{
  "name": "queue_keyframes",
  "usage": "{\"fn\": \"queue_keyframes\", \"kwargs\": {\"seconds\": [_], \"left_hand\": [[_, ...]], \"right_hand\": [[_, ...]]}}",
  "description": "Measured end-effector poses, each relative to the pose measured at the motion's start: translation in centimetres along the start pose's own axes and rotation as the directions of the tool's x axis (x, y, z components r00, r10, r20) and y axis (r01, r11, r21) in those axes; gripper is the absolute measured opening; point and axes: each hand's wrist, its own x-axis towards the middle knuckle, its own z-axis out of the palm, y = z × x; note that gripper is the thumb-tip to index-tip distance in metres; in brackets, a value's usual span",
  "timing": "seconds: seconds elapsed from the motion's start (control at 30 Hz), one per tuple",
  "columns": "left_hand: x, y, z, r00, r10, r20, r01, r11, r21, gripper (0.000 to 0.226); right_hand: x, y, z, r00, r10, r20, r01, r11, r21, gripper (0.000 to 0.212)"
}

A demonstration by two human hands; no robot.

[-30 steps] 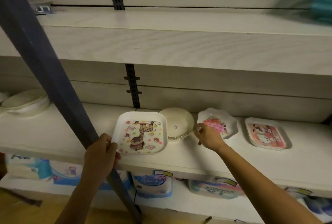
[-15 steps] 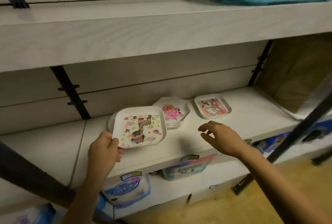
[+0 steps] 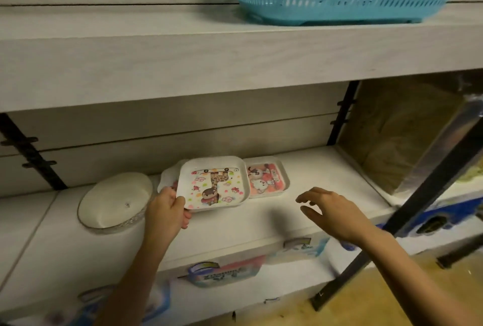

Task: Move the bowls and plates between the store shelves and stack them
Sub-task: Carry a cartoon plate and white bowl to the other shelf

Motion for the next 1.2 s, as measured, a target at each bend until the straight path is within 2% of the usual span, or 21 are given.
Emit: {"fn": "queue_keyframes", "kwargs": {"seconds": [0.2,0.43,0.6,0.93,1.03,1.13,1.2], "left_hand": [[1.8,2.8,7.9,0.997,-0.075,0.009,0.076,0.997,-0.028,0.010],[4.6,3.8,14.5,0.989,-0.150,0.004,0.150,0.987,0.056,0.005],[6.1,2.9,16.7,0.981,-0.191,0.019,0.184,0.965,0.185,0.009],[7.1,2.6,18.4,0.973,-0.226,0.040,0.213,0.955,0.205,0.024],[6.7,2.9,18.0,0.977,-0.207,0.055,0.183,0.940,0.288,0.034],[5.6,3.4,16.9,0.993,-0.107,0.045,0.078,0.900,0.428,0.036],[4.6,3.5,15.6,0.998,-0.014,0.066,-0.024,0.839,0.543,0.034]], "right_hand": [[1.4,6.2,-1.5,0.998,-0.056,0.034,0.056,0.998,-0.004,0.032],[3.0,10.3,-2.3,0.991,-0.113,0.066,0.114,0.993,-0.012,0.032],[3.8,11.8,-2.1,0.987,-0.137,0.083,0.136,0.991,0.015,0.033],[4.6,13.4,-2.1,0.987,-0.142,0.078,0.140,0.990,0.033,0.032],[4.8,13.0,-2.1,0.985,-0.153,0.085,0.151,0.988,0.025,0.033],[5.1,12.2,-2.1,0.981,-0.174,0.089,0.174,0.985,0.014,0.033],[5.3,11.3,-2.0,0.976,-0.197,0.093,0.196,0.980,0.017,0.034]]}}
